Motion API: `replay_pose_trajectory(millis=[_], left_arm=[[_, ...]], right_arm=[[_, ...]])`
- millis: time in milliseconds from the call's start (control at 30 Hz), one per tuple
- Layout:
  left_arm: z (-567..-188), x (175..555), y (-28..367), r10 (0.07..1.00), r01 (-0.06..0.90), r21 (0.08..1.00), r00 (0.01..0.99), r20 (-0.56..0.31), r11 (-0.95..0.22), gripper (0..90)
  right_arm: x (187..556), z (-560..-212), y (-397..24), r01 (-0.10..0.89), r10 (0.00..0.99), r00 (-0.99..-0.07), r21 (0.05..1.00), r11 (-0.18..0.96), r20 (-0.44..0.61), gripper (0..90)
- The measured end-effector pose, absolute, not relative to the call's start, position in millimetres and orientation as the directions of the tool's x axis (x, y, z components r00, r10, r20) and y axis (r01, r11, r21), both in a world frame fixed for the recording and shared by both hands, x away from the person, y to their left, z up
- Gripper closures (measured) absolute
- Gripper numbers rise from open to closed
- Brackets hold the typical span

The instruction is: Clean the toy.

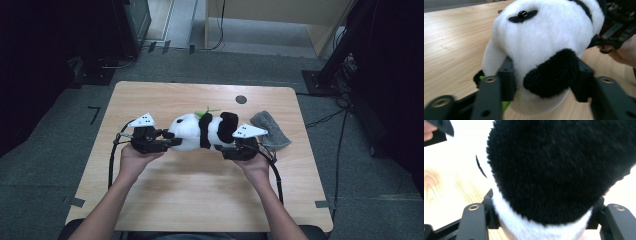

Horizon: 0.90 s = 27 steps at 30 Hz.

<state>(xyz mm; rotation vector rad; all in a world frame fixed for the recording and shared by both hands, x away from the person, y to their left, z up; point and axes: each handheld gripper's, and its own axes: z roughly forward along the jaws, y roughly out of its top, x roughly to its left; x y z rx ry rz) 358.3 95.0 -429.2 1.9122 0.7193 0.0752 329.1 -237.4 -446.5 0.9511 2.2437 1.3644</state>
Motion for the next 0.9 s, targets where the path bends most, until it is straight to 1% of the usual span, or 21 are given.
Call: replay_pose_trajectory(millis=[33, 100, 133, 200, 233, 300, 400, 500, 567, 633, 800, 867, 900], left_arm=[[-430, 359, 96, 0.501, 0.436, 0.860, 0.824, -0.264, -0.264, 34.8], [-432, 360, 100, 0.482, 0.406, 0.884, 0.838, -0.258, -0.232, 29.1], [-432, 360, 103, 0.477, 0.382, 0.894, 0.846, -0.237, -0.234, 29.7], [-433, 360, 109, 0.510, 0.349, 0.899, 0.842, -0.178, -0.263, 34.1], [-434, 361, 113, 0.516, 0.348, 0.901, 0.838, -0.175, -0.259, 33.8], [-438, 363, 120, 0.507, 0.374, 0.899, 0.833, -0.219, -0.226, 33.8], [-443, 364, 122, 0.491, 0.390, 0.896, 0.835, -0.247, -0.212, 33.6], [-444, 362, 118, 0.487, 0.376, 0.896, 0.844, -0.226, -0.235, 33.1], [-445, 360, 114, 0.477, 0.356, 0.899, 0.855, -0.203, -0.256, 33.0], [-446, 358, 111, 0.457, 0.353, 0.897, 0.865, -0.204, -0.268, 31.9], [-446, 354, 104, 0.438, 0.315, 0.909, 0.882, -0.174, -0.274, 23.5], [-446, 354, 104, 0.427, 0.309, 0.914, 0.887, -0.177, -0.263, 18.3], [-446, 355, 105, 0.417, 0.309, 0.914, 0.890, -0.182, -0.261, 17.6]], right_arm=[[330, -444, -240, 0.375, 0.701, -0.711, 0.876, 0.303, 0.061, 36.9], [331, -441, -245, 0.400, 0.705, -0.702, 0.872, 0.281, 0.095, 37.0], [332, -439, -248, 0.412, 0.712, -0.693, 0.871, 0.267, 0.110, 37.0], [333, -437, -255, 0.430, 0.733, -0.670, 0.866, 0.254, 0.118, 37.1], [333, -436, -259, 0.445, 0.745, -0.655, 0.862, 0.243, 0.127, 37.2], [334, -434, -267, 0.457, 0.752, -0.643, 0.862, 0.222, 0.147, 37.6], [334, -431, -273, 0.471, 0.748, -0.637, 0.863, 0.185, 0.187, 37.4], [333, -428, -272, 0.473, 0.739, -0.640, 0.865, 0.165, 0.209, 37.1], [332, -426, -271, 0.475, 0.734, -0.647, 0.863, 0.173, 0.208, 36.9], [330, -426, -269, 0.479, 0.731, -0.649, 0.860, 0.178, 0.210, 36.7], [328, -423, -262, 0.490, 0.698, -0.672, 0.856, 0.168, 0.247, 36.7], [327, -423, -261, 0.498, 0.689, -0.675, 0.852, 0.161, 0.264, 36.7], [327, -423, -261, 0.506, 0.681, -0.677, 0.849, 0.155, 0.279, 36.8]])
